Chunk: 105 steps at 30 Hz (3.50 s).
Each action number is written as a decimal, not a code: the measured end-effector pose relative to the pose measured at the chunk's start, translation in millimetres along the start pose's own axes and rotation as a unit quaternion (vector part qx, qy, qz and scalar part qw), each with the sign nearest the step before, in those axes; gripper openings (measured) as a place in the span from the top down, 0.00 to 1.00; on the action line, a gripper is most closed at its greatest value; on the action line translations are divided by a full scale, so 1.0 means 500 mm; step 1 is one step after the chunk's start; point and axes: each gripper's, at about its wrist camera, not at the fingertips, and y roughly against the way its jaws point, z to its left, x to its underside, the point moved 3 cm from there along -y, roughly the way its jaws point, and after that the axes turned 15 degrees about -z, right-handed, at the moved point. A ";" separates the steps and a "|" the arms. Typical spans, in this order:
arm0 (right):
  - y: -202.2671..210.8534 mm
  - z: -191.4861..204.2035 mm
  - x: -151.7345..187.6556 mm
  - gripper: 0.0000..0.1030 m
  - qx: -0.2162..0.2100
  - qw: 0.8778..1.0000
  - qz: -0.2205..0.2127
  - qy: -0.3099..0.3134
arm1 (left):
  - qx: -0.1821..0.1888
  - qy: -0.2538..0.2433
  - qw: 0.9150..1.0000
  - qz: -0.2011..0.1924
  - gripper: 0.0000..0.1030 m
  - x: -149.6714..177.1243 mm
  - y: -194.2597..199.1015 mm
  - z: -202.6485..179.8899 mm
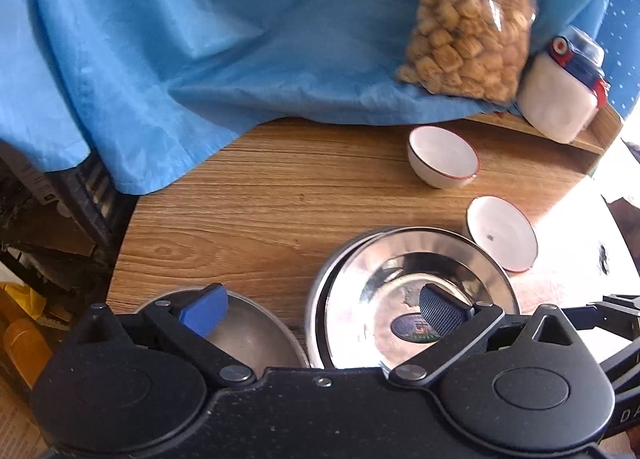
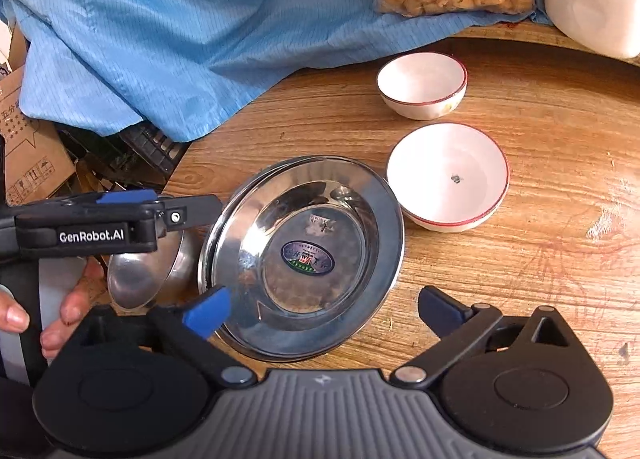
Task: Organize plates and bowls
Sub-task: 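Move the left gripper to the deep steel bowl and grasp its rim, then lift the deep steel bowl with the left gripper and carry it toward the plate stack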
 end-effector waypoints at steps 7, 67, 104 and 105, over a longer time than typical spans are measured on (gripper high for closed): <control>0.004 0.032 -0.015 0.01 0.004 0.999 -0.017 0.045 | -0.047 0.025 0.999 -0.012 0.01 -0.005 0.021 0.055; -0.216 0.261 -0.012 0.72 -0.144 0.971 0.044 0.187 | -0.099 0.199 0.973 0.064 0.79 0.142 0.084 0.213; 0.141 -0.046 -0.091 0.76 0.090 0.992 -0.052 0.069 | 0.244 0.036 0.966 0.081 0.80 0.014 -0.010 -0.164; 0.146 -0.057 -0.090 0.76 0.092 0.992 -0.049 0.068 | 0.249 0.037 0.964 0.087 0.80 0.017 -0.013 -0.174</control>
